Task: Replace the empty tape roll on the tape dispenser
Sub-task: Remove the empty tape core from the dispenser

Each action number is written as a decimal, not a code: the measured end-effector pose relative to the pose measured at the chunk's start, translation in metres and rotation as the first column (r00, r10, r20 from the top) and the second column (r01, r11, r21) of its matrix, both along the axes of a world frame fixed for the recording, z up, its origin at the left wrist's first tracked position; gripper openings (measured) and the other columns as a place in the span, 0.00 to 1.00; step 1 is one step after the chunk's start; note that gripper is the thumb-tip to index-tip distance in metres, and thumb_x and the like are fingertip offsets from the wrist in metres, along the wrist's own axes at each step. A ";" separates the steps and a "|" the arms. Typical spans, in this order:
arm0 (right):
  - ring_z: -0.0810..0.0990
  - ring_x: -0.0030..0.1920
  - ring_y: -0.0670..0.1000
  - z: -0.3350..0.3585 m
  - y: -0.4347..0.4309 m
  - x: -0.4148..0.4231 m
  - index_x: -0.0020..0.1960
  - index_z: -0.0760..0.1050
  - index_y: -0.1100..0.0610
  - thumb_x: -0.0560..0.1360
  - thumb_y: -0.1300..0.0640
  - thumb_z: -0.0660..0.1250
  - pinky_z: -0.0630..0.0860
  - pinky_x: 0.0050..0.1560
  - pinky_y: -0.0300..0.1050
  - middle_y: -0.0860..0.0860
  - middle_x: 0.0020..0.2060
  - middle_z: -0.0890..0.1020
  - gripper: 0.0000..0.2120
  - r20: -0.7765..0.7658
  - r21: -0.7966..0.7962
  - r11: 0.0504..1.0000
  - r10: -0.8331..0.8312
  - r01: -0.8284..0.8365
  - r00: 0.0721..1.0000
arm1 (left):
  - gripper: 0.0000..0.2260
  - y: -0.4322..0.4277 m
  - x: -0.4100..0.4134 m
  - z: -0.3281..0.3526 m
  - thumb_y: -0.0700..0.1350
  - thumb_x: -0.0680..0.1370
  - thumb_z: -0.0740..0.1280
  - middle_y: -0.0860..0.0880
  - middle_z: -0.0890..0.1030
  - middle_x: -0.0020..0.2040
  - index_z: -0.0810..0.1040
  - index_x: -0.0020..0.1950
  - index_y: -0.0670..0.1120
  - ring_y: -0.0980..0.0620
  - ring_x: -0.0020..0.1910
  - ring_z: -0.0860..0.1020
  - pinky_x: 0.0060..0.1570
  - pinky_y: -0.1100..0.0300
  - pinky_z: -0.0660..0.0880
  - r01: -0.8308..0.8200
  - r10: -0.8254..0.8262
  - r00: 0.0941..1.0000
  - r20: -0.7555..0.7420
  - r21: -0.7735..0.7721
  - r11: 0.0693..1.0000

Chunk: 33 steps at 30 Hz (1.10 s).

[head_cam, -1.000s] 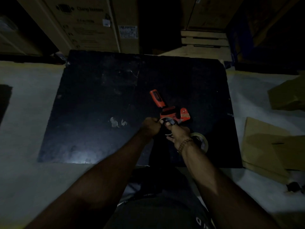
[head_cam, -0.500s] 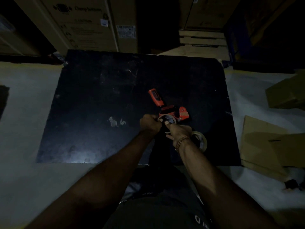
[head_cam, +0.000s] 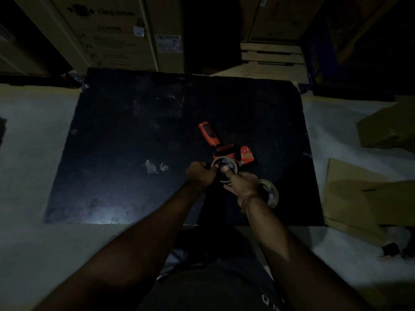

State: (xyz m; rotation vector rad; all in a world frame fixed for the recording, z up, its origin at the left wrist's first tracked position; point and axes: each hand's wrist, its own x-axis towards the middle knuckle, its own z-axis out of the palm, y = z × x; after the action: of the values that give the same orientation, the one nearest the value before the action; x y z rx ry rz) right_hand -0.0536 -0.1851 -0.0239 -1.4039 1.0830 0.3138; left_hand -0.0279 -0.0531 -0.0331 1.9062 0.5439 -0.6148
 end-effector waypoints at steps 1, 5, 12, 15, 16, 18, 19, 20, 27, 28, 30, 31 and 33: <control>0.86 0.46 0.55 0.001 -0.001 0.002 0.47 0.82 0.64 0.71 0.54 0.81 0.86 0.46 0.53 0.58 0.46 0.86 0.14 -0.005 -0.020 1.000 0.010 -0.010 1.000 | 0.20 0.000 0.000 0.002 0.61 0.70 0.73 0.44 0.88 0.43 0.87 0.45 0.45 0.45 0.45 0.86 0.46 0.51 0.84 0.004 -0.004 1.000 0.014 0.020 1.000; 0.86 0.38 0.53 0.007 -0.002 0.007 0.43 0.82 0.64 0.69 0.56 0.82 0.87 0.44 0.56 0.57 0.41 0.86 0.13 -0.025 -0.109 0.991 0.079 -0.081 0.997 | 0.21 0.000 0.001 0.006 0.59 0.69 0.74 0.42 0.87 0.40 0.86 0.43 0.40 0.45 0.42 0.86 0.45 0.46 0.83 -0.001 -0.009 0.996 0.090 0.107 0.994; 0.87 0.35 0.55 0.012 0.002 0.006 0.36 0.82 0.59 0.65 0.48 0.82 0.86 0.41 0.59 0.54 0.33 0.86 0.16 -0.061 -0.266 0.948 0.166 -0.176 0.984 | 0.15 0.000 0.005 0.017 0.52 0.75 0.75 0.42 0.87 0.47 0.87 0.50 0.40 0.45 0.48 0.85 0.49 0.51 0.83 0.061 -0.075 0.994 0.080 0.169 0.984; 0.87 0.40 0.55 0.020 0.005 0.006 0.46 0.84 0.56 0.66 0.41 0.78 0.86 0.45 0.53 0.52 0.41 0.87 0.20 -0.086 -0.389 0.880 0.260 -0.273 0.962 | 0.15 -0.002 0.006 0.020 0.54 0.76 0.73 0.43 0.87 0.51 0.87 0.54 0.44 0.45 0.52 0.85 0.53 0.51 0.83 0.089 -0.097 0.994 0.042 0.150 0.985; 0.85 0.42 0.54 0.026 0.006 0.005 0.51 0.83 0.56 0.69 0.42 0.76 0.84 0.46 0.48 0.52 0.45 0.87 0.20 -0.080 -0.426 0.855 0.289 -0.295 0.954 | 0.15 -0.002 0.007 0.020 0.54 0.76 0.73 0.43 0.87 0.52 0.87 0.55 0.44 0.44 0.53 0.85 0.55 0.51 0.83 0.091 -0.097 0.995 0.033 0.144 0.985; 0.82 0.44 0.54 0.033 0.008 0.003 0.57 0.81 0.55 0.74 0.44 0.73 0.77 0.44 0.43 0.53 0.49 0.85 0.18 -0.091 -0.466 0.816 0.340 -0.341 0.936 | 0.15 -0.002 0.008 0.023 0.54 0.77 0.72 0.43 0.86 0.53 0.86 0.55 0.44 0.44 0.53 0.85 0.54 0.54 0.82 0.093 -0.099 0.995 0.032 0.137 0.986; 0.82 0.44 0.55 0.035 0.008 0.001 0.58 0.81 0.55 0.75 0.44 0.72 0.76 0.44 0.43 0.54 0.49 0.85 0.18 -0.101 -0.484 0.798 0.357 -0.359 0.929 | 0.14 -0.002 0.009 0.023 0.52 0.78 0.72 0.43 0.86 0.52 0.86 0.55 0.43 0.44 0.53 0.85 0.51 0.56 0.81 0.099 -0.106 0.994 0.040 0.136 0.986; 0.83 0.46 0.57 0.037 0.010 0.000 0.57 0.81 0.55 0.75 0.43 0.72 0.77 0.44 0.44 0.54 0.49 0.85 0.18 -0.110 -0.507 0.776 0.372 -0.374 0.922 | 0.13 -0.002 0.009 0.022 0.51 0.78 0.72 0.43 0.86 0.51 0.86 0.54 0.42 0.45 0.52 0.84 0.48 0.58 0.80 0.108 -0.116 0.992 0.050 0.137 0.985; 0.85 0.45 0.61 0.041 0.019 -0.004 0.51 0.81 0.57 0.72 0.44 0.74 0.78 0.40 0.46 0.56 0.45 0.86 0.17 -0.154 -0.649 0.655 0.384 -0.386 0.910 | 0.11 0.001 0.008 0.022 0.49 0.76 0.73 0.44 0.87 0.49 0.86 0.51 0.42 0.46 0.50 0.85 0.43 0.63 0.74 0.138 -0.164 0.980 0.111 0.213 0.967; 0.85 0.44 0.60 0.041 0.019 -0.004 0.51 0.81 0.56 0.72 0.43 0.74 0.79 0.39 0.46 0.56 0.44 0.86 0.17 -0.144 -0.658 0.653 0.380 -0.375 0.914 | 0.10 0.001 0.008 0.023 0.48 0.75 0.74 0.45 0.87 0.48 0.86 0.50 0.43 0.47 0.49 0.85 0.42 0.63 0.74 0.129 -0.159 0.979 0.125 0.216 0.968; 0.85 0.42 0.58 0.042 0.019 -0.004 0.53 0.81 0.57 0.73 0.44 0.74 0.78 0.38 0.44 0.56 0.44 0.85 0.17 -0.119 -0.666 0.656 0.377 -0.356 0.919 | 0.09 0.001 0.010 0.025 0.47 0.74 0.76 0.46 0.86 0.47 0.85 0.49 0.43 0.49 0.47 0.84 0.41 0.64 0.73 0.104 -0.137 0.979 0.150 0.209 0.972; 0.83 0.40 0.56 0.044 0.018 -0.003 0.55 0.80 0.57 0.74 0.46 0.74 0.75 0.37 0.43 0.56 0.45 0.85 0.17 -0.111 -0.666 0.659 0.377 -0.351 0.920 | 0.09 0.001 0.011 0.027 0.46 0.74 0.76 0.46 0.86 0.46 0.84 0.48 0.42 0.50 0.46 0.83 0.41 0.64 0.72 0.102 -0.135 0.979 0.153 0.208 0.973; 0.78 0.38 0.53 0.045 0.018 -0.002 0.57 0.79 0.57 0.74 0.48 0.75 0.71 0.37 0.40 0.56 0.46 0.85 0.17 -0.102 -0.667 0.663 0.370 -0.340 0.923 | 0.08 0.000 0.013 0.030 0.47 0.74 0.76 0.45 0.86 0.47 0.84 0.47 0.44 0.50 0.46 0.83 0.42 0.64 0.72 0.100 -0.133 0.980 0.147 0.214 0.972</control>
State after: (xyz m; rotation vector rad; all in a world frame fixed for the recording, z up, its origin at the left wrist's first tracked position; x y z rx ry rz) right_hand -0.0556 -0.1669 0.0208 -2.2923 0.9076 0.1631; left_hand -0.0153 -0.0529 -0.0035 2.1738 0.4053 -0.4889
